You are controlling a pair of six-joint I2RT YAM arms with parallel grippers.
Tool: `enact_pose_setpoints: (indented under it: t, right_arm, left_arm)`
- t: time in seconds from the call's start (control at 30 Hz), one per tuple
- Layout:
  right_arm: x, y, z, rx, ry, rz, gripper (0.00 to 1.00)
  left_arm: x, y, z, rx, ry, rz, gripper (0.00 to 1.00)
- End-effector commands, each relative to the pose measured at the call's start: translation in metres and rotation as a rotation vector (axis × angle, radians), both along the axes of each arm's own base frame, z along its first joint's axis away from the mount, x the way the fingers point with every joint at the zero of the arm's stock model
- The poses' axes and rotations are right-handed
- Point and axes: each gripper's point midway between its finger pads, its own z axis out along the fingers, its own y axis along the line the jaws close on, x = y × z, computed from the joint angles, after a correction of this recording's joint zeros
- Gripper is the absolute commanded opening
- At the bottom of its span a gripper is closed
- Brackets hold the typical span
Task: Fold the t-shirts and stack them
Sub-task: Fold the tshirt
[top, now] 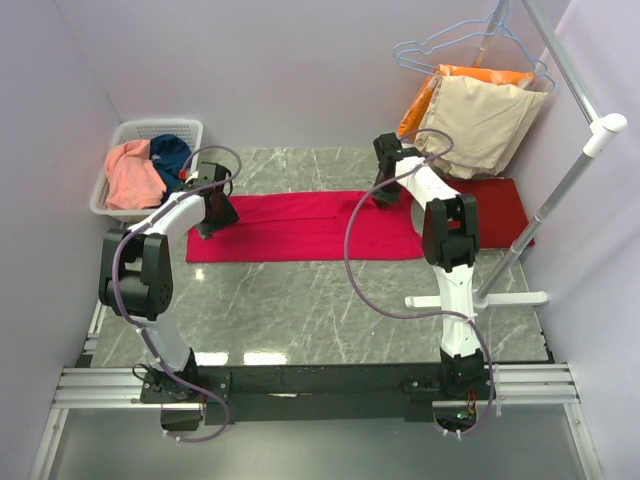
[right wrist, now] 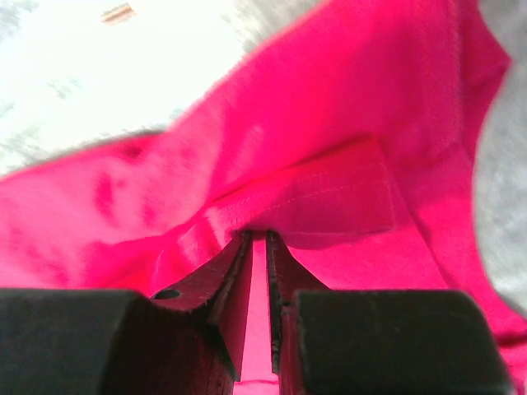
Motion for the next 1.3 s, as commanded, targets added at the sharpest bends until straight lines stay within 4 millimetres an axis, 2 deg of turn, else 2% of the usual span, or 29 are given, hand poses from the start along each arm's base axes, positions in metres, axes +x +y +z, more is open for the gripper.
enact_pose_setpoints:
  t: [0.0,0.07,0.17,0.23,0.33,0.4,0.43,0.47,0.5,0.53,0.6,0.67,0.7,0.73,0.77,0.8,0.83,0.9,1.03,1.1,1.17,1.2,1.27]
  right_arm:
    - [0.037,0.015,0.045,0.103,-0.208,-0.003,0.19]
    - [0.045,0.022,0.049,0.147,-0.235,0.012,0.19]
    - [0.06,0.033,0.068,0.192,-0.305,0.039,0.17]
    - [0.062,0.038,0.077,0.227,-0.334,0.058,0.17]
    - [0.065,0.039,0.109,0.247,-0.439,0.074,0.18]
    - [0.066,0.038,0.119,0.237,-0.461,0.084,0.2]
    - [0.059,0.035,0.11,0.216,-0.408,0.092,0.21]
    - [0.062,0.034,0.122,0.207,-0.421,0.091,0.21]
    - [0.06,0.032,0.12,0.193,-0.396,0.089,0.22]
    - [0.049,0.027,0.106,0.172,-0.319,0.081,0.22]
    - [0.04,0.026,0.102,0.161,-0.269,0.083,0.24]
    - [0.018,0.022,0.084,0.148,-0.179,0.071,0.26]
    - [0.011,0.021,0.08,0.144,-0.157,0.069,0.27]
    - [0.003,0.015,0.079,0.127,-0.146,0.054,0.28]
    - [-0.01,0.011,0.066,0.11,-0.099,0.043,0.29]
    - [-0.016,0.008,0.068,0.1,-0.096,0.037,0.32]
    - [-0.028,0.005,0.057,0.088,-0.057,0.034,0.36]
    - [-0.037,0.0,0.054,0.07,-0.041,0.025,0.37]
    - [-0.051,-0.007,0.037,0.034,0.041,0.008,0.36]
    - [-0.054,-0.009,0.025,0.016,0.093,0.003,0.35]
    - [-0.055,-0.01,0.023,-0.004,0.123,-0.001,0.34]
    - [-0.055,-0.011,0.013,-0.015,0.149,-0.002,0.34]
    - [-0.051,-0.012,0.012,-0.022,0.161,-0.005,0.34]
  left_arm:
    - [0.009,0.001,0.016,0.016,-0.046,-0.004,0.64]
    - [0.009,0.001,0.016,0.015,-0.046,-0.004,0.64]
    - [0.011,0.001,0.016,0.017,-0.048,-0.008,0.64]
    - [0.013,0.0,0.017,0.017,-0.053,-0.013,0.64]
    - [0.017,-0.003,0.014,0.011,-0.054,-0.033,0.65]
    - [0.02,-0.005,0.011,0.01,-0.049,-0.053,0.65]
    - [0.023,-0.006,0.009,0.014,-0.043,-0.061,0.65]
    - [0.024,-0.007,0.006,0.016,-0.036,-0.07,0.65]
    - [0.026,-0.007,0.005,0.021,-0.03,-0.08,0.65]
    - [0.031,-0.01,0.003,0.024,-0.026,-0.09,0.65]
    - [0.036,-0.012,0.001,0.029,-0.016,-0.11,0.66]
    - [0.047,-0.014,-0.004,0.038,-0.011,-0.116,0.67]
    - [0.057,-0.016,0.002,0.039,-0.027,-0.12,0.68]
    - [0.059,-0.015,-0.009,0.049,-0.001,-0.119,0.69]
    - [0.063,-0.015,-0.011,0.058,0.004,-0.118,0.69]
    - [0.072,-0.015,-0.014,0.065,0.004,-0.111,0.7]
    - [0.072,-0.013,-0.017,0.073,0.022,-0.103,0.71]
    - [0.08,-0.011,-0.024,0.096,0.036,-0.09,0.72]
    - [0.077,-0.005,-0.039,0.127,0.093,-0.061,0.73]
    - [0.067,-0.004,-0.05,0.128,0.151,-0.044,0.73]
    - [0.056,-0.002,-0.057,0.128,0.196,-0.021,0.73]
    - [0.049,-0.001,-0.062,0.128,0.218,-0.015,0.74]
    - [0.04,0.0,-0.064,0.129,0.243,-0.005,0.74]
